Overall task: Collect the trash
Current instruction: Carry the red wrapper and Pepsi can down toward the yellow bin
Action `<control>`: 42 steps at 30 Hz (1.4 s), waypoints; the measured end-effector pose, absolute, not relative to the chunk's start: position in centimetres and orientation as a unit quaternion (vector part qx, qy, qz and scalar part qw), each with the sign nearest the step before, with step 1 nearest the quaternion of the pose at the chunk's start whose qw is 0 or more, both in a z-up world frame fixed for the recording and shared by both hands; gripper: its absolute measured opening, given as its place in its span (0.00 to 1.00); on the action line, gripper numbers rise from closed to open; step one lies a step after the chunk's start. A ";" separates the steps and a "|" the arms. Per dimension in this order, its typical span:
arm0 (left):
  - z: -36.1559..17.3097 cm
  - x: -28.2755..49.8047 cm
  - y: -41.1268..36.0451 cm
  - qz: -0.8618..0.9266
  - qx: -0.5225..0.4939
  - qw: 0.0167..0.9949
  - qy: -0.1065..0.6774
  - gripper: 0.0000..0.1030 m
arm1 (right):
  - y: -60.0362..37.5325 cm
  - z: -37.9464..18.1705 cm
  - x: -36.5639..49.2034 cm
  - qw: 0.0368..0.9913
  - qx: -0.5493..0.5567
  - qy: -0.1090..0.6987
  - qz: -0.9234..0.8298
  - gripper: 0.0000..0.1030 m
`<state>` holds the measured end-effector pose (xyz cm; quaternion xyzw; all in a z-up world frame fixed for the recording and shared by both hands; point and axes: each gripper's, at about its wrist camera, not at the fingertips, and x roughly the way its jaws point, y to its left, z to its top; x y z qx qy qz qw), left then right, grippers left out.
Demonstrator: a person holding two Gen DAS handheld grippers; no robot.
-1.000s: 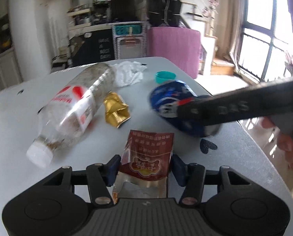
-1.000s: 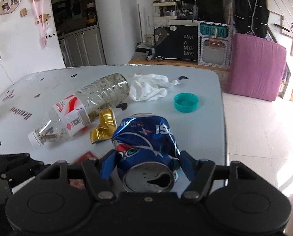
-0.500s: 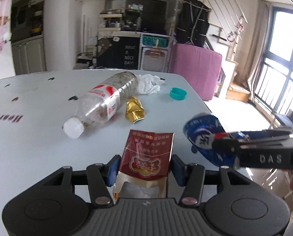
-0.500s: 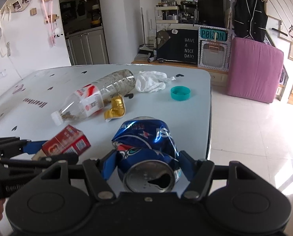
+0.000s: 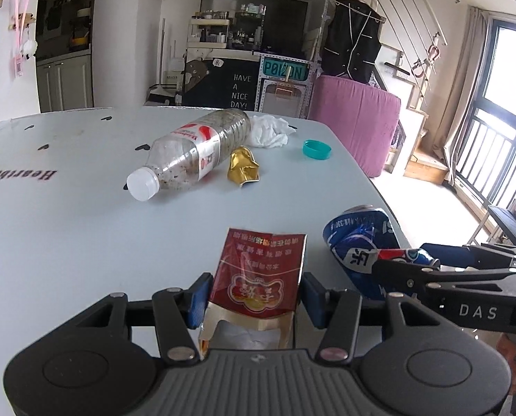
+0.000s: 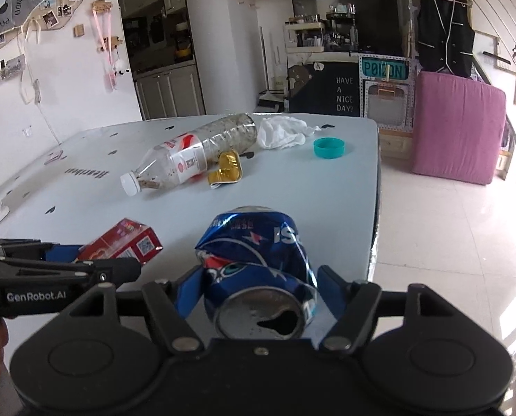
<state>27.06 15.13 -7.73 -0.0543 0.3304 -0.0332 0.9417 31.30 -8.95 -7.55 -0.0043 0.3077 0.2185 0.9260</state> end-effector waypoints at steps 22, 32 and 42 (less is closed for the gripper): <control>-5.7 22.6 16.5 0.042 -0.100 0.942 0.317 0.53 | -9.6 -4.8 29.2 0.927 0.006 0.305 0.220 0.64; -3.4 20.7 15.7 0.050 -0.078 0.948 0.303 0.53 | -11.8 -3.5 26.6 0.933 0.026 0.287 0.215 0.64; -2.5 20.5 11.7 0.030 -0.047 0.953 0.298 0.53 | -15.2 -2.7 24.6 0.939 0.034 0.274 0.203 0.64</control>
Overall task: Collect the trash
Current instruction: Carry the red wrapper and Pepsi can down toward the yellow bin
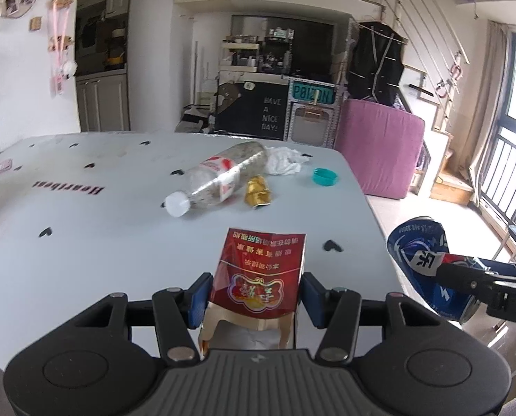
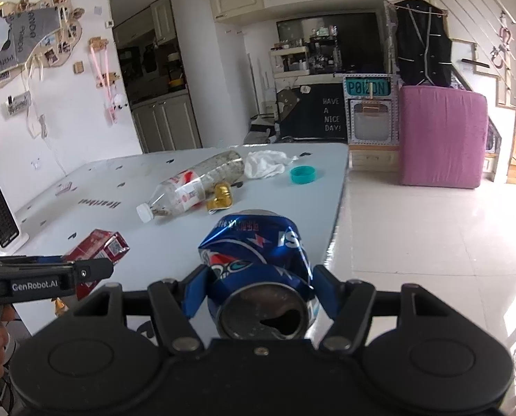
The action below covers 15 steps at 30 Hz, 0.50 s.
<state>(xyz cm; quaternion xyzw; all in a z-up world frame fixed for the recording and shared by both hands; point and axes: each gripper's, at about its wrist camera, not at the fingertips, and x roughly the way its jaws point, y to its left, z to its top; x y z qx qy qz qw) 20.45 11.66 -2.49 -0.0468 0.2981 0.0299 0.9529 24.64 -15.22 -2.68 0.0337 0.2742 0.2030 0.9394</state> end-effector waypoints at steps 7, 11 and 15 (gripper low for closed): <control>-2.1 21.1 6.5 -0.006 -0.027 0.956 0.293 0.53 | -20.2 -2.7 23.8 0.947 0.050 0.266 0.171 0.63; -2.1 21.7 3.1 -0.033 -0.016 0.955 0.295 0.53 | -23.6 -3.1 23.4 0.950 0.063 0.265 0.150 0.63; -2.6 22.5 -0.9 -0.065 -0.001 0.952 0.299 0.53 | -26.9 -4.0 23.0 0.952 0.074 0.269 0.126 0.63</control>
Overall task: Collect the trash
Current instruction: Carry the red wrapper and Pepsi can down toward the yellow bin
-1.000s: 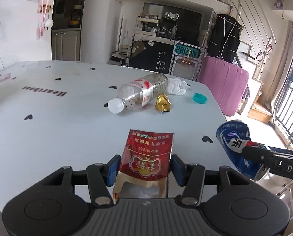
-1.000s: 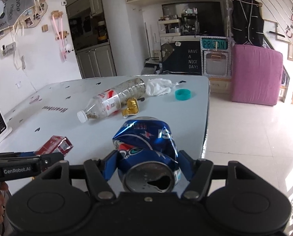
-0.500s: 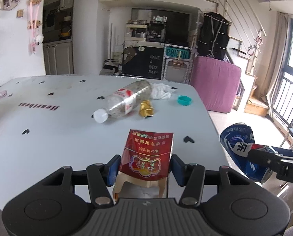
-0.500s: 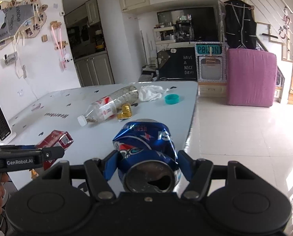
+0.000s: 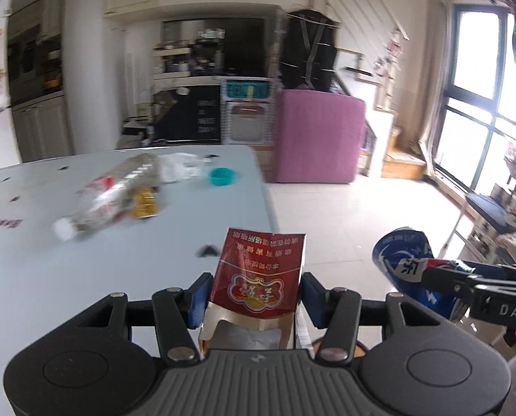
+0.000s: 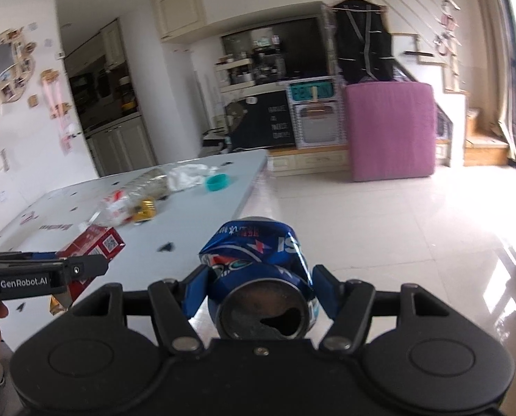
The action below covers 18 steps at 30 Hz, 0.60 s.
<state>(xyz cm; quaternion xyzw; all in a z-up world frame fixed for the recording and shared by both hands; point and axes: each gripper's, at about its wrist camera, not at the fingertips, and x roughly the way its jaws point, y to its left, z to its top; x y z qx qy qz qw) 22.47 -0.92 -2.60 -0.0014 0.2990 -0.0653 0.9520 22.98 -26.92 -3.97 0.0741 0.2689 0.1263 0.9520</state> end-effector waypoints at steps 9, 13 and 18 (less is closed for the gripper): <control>-6.0 24.2 -9.6 -0.127 0.025 0.935 0.331 0.53 | -34.1 -6.8 22.7 0.949 0.090 0.293 0.077 0.63; -8.0 25.2 -12.7 -0.146 0.034 0.926 0.348 0.53 | -36.9 -8.4 23.1 0.945 0.096 0.306 0.058 0.63; -11.0 27.1 -15.9 -0.160 0.038 0.913 0.373 0.53 | -39.9 -10.9 24.0 0.938 0.106 0.327 0.039 0.63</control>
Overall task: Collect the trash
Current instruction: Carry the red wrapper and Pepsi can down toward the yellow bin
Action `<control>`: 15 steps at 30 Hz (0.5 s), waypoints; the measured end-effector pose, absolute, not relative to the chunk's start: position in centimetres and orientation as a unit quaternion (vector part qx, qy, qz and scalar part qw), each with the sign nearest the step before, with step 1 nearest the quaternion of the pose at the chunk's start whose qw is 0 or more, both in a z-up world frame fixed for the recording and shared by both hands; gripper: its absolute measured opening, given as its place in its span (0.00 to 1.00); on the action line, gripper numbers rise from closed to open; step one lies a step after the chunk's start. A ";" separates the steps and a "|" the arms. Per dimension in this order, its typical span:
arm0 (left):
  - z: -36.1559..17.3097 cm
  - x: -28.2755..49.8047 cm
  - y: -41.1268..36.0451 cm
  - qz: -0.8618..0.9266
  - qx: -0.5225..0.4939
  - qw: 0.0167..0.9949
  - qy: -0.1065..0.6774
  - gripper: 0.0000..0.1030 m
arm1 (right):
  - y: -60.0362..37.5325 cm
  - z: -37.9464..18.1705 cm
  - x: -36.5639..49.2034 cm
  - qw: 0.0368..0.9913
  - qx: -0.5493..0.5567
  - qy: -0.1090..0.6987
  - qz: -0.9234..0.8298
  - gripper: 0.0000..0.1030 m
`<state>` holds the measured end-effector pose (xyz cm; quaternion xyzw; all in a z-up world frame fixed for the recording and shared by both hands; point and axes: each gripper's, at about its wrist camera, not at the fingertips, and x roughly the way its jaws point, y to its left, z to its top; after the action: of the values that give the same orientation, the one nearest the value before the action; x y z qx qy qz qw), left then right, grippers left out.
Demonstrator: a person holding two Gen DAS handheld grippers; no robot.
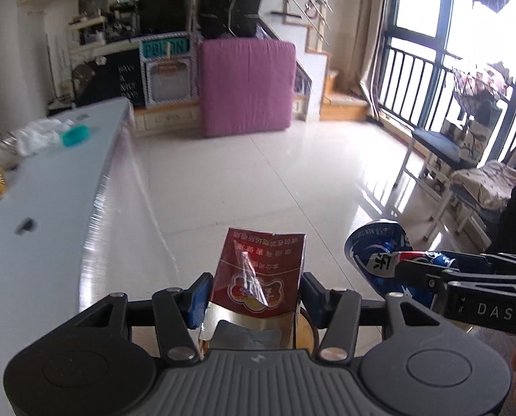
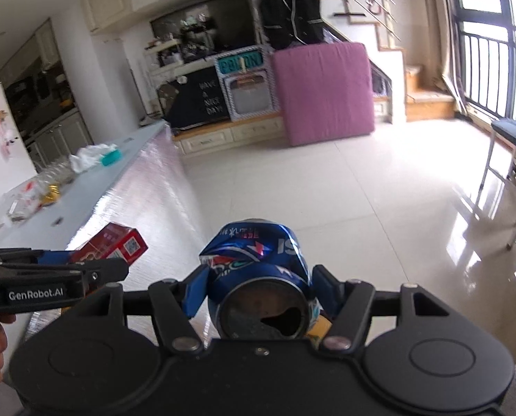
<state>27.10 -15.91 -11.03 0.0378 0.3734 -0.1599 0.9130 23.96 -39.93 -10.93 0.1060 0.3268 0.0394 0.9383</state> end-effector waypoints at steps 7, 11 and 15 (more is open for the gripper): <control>-16.4 30.5 -19.1 -0.164 0.036 0.892 0.419 0.53 | -42.8 -15.5 26.0 0.922 0.115 0.369 0.024 0.63; -19.7 32.5 -20.4 -0.163 0.031 0.881 0.444 0.53 | -44.2 -18.3 27.3 0.912 0.118 0.392 0.017 0.63; -22.9 34.5 -21.6 -0.161 0.023 0.870 0.466 0.53 | -45.0 -20.8 29.0 0.902 0.116 0.416 0.013 0.63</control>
<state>34.52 -21.61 -22.86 0.0235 0.4663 -0.1611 0.8695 28.97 -45.01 -20.84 0.1164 0.4155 0.0130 0.9020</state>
